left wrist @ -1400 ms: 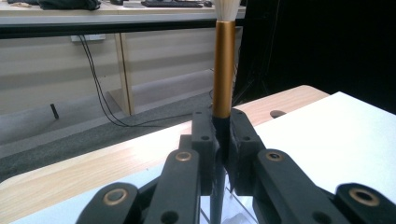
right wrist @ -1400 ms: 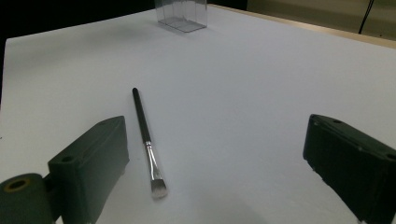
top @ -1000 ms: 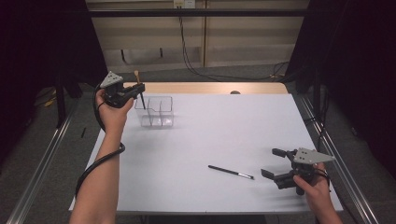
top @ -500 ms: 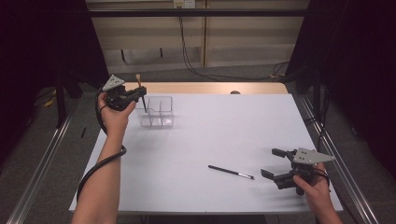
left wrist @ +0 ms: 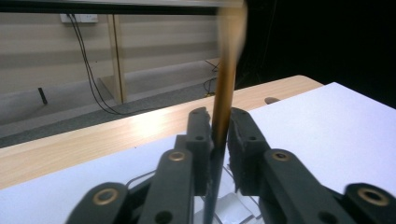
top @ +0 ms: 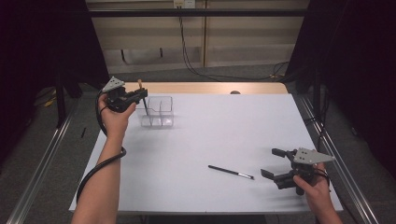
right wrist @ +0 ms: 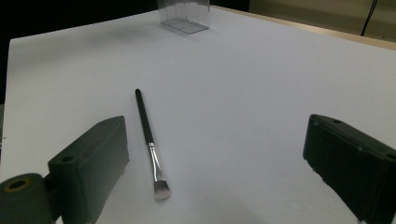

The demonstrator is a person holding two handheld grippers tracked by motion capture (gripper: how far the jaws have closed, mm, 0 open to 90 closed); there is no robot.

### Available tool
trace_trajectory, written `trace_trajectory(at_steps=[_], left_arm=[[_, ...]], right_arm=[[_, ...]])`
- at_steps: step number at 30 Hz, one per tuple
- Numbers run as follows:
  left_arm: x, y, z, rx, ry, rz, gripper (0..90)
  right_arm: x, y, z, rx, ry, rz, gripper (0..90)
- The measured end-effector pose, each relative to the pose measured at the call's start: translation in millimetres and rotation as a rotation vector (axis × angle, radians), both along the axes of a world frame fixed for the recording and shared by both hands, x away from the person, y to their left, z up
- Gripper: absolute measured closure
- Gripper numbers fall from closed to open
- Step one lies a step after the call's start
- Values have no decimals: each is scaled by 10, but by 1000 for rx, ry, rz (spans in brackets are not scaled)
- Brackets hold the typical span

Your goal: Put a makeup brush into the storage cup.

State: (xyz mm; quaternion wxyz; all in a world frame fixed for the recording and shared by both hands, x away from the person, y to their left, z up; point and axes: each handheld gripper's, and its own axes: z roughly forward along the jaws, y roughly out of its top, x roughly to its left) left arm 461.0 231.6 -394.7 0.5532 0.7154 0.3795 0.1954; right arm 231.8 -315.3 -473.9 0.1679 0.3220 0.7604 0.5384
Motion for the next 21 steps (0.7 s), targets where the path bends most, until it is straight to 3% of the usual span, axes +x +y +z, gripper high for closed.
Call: trace_trajectory(at_steps=[1, 3, 9, 13, 21], left_arm=[[-10, -7, -5, -7, 10, 0, 737], [-22, -9, -5, 31, 13, 4, 659], [-72, 1, -13, -13, 32, 9, 522], [-122, -2, -19, -26, 19, 3, 435], [-204, -14, -47, -68, 17, -52, 247]], right_arm=[[0, 1, 0, -1, 1, 0, 62], [1, 7, -1, -2, 4, 2, 62], [-1, 13, 3, -4, 1, 5, 62], [1, 13, 1, -5, 0, 5, 62], [1, 21, 3, -8, 2, 3, 62]])
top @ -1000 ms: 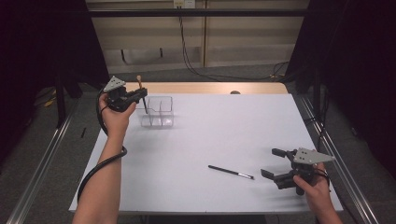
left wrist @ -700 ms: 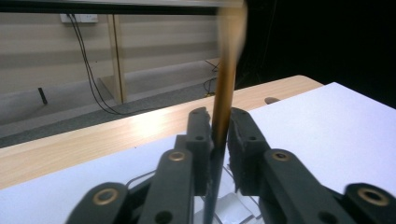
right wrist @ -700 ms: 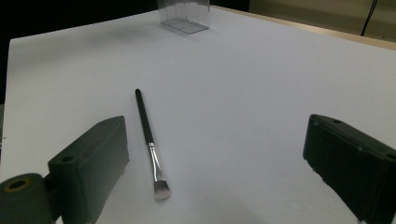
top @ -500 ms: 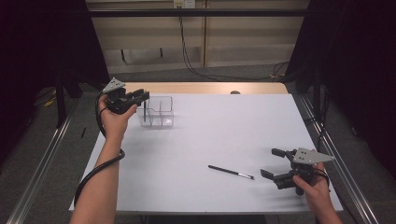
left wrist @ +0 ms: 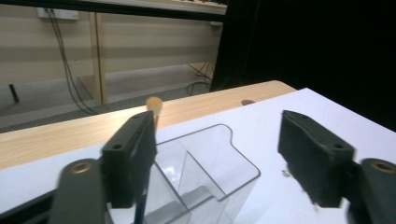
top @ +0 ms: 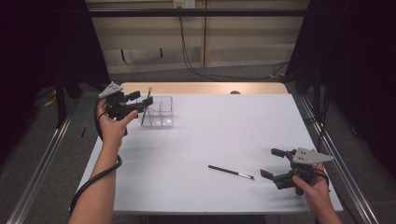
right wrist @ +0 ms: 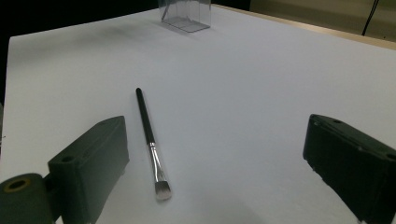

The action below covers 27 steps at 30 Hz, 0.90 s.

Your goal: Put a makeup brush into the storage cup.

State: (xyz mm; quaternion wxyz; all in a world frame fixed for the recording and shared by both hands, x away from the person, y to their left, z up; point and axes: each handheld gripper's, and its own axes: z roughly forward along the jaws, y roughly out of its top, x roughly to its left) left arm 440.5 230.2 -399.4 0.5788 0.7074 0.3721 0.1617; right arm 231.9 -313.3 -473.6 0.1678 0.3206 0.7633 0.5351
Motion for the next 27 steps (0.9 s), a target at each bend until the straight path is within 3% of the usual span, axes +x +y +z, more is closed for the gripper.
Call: trace_trajectory(at_steps=[1, 9, 14, 27], left_arm=[[-11, 1, -2, 13, -2, 1, 222], [-95, 6, -62, -21, 6, -27, 113], [-156, 1, -87, -29, 20, -46, 70], [-343, -21, -173, -29, 6, -96, 3]], right_arm=[[0, 0, 0, 0, 0, 0, 62], [0, 15, 5, -2, -4, 3, 62], [0, 16, 5, -3, -4, 4, 62], [4, 28, 2, -7, -5, 6, 62]])
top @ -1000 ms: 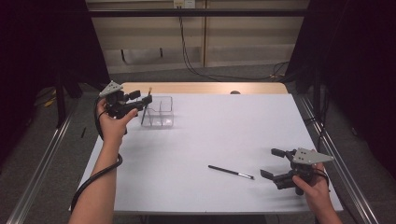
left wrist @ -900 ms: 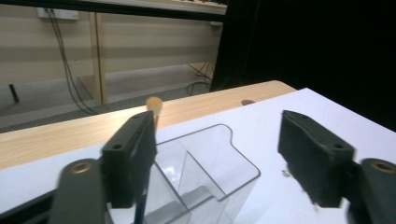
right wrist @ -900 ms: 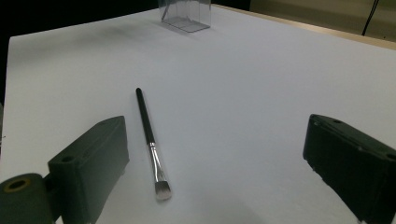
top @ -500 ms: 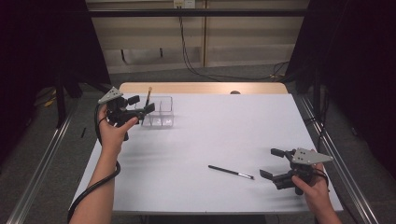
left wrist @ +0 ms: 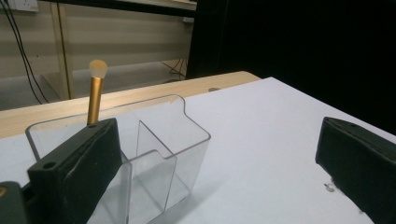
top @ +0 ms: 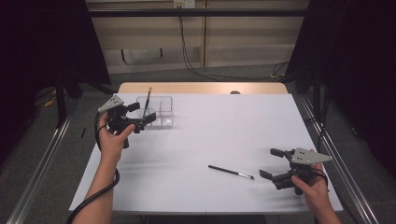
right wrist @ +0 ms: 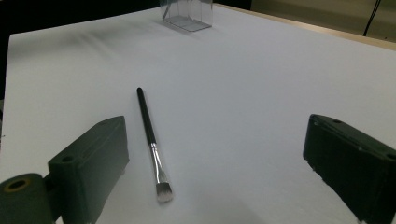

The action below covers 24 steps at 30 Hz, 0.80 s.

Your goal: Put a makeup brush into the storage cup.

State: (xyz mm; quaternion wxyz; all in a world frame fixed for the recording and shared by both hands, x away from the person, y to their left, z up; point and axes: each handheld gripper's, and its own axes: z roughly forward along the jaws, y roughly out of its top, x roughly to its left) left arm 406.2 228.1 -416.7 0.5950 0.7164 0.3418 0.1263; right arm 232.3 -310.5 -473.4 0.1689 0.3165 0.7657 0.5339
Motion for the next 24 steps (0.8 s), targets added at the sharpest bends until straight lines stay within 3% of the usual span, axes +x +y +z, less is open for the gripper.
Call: trace_trajectory(at_steps=[3, 24], left_arm=[[-32, -17, -30, 5, 3, -32, 3], [-264, -127, -183, 6, 6, -118, 3]], right_arm=[[-2, 3, 1, -2, 0, 0, 62], [-1, -3, -1, -3, -1, 1, 62]])
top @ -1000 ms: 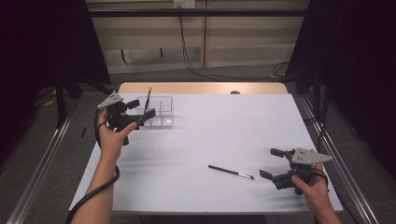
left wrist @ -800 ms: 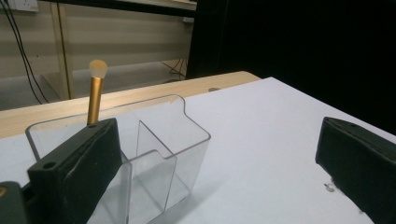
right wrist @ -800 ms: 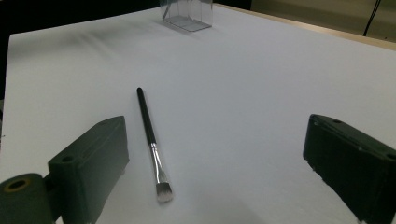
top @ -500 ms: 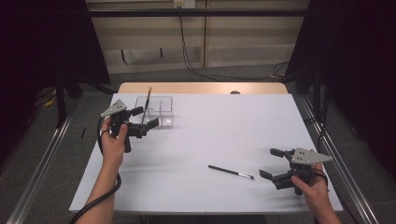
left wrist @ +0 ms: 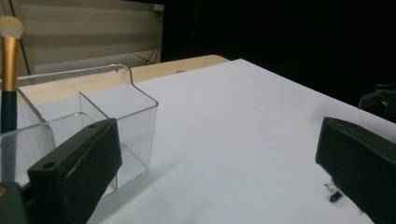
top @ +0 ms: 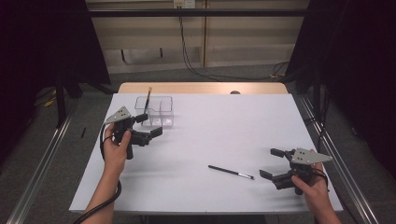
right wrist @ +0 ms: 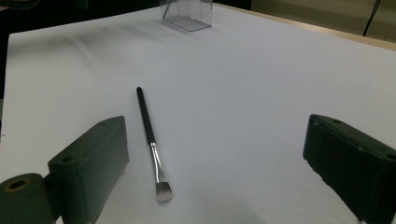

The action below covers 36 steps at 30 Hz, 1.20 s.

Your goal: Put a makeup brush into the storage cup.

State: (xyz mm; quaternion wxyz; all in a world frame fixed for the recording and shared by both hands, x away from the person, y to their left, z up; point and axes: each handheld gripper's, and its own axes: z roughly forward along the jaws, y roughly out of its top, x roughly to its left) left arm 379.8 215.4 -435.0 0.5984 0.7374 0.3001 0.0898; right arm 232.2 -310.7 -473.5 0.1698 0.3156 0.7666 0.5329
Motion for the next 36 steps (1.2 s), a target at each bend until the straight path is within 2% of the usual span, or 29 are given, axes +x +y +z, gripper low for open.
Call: trace_trajectory(at_steps=[9, 13, 20, 22, 32, 36], left_arm=[[-92, -6, -56, 16, 0, -39, 3], [-132, 7, -57, 3, 3, -30, 3], [-199, 64, -43, 13, -3, -49, 3], [-222, 79, -49, 17, 1, -34, 3], [-323, 166, -73, 24, 4, -28, 3], [-370, 199, -61, 22, -6, -27, 3]], right_arm=[[-1, 11, 3, -1, 0, 0, 62], [-2, 13, 5, 1, -1, 0, 62], [-4, 9, 11, 2, -7, -4, 62], [-4, 10, 12, 2, -8, -1, 61], [-3, 24, 17, -1, -9, 1, 62], [-2, 22, 15, 0, -8, 0, 62]])
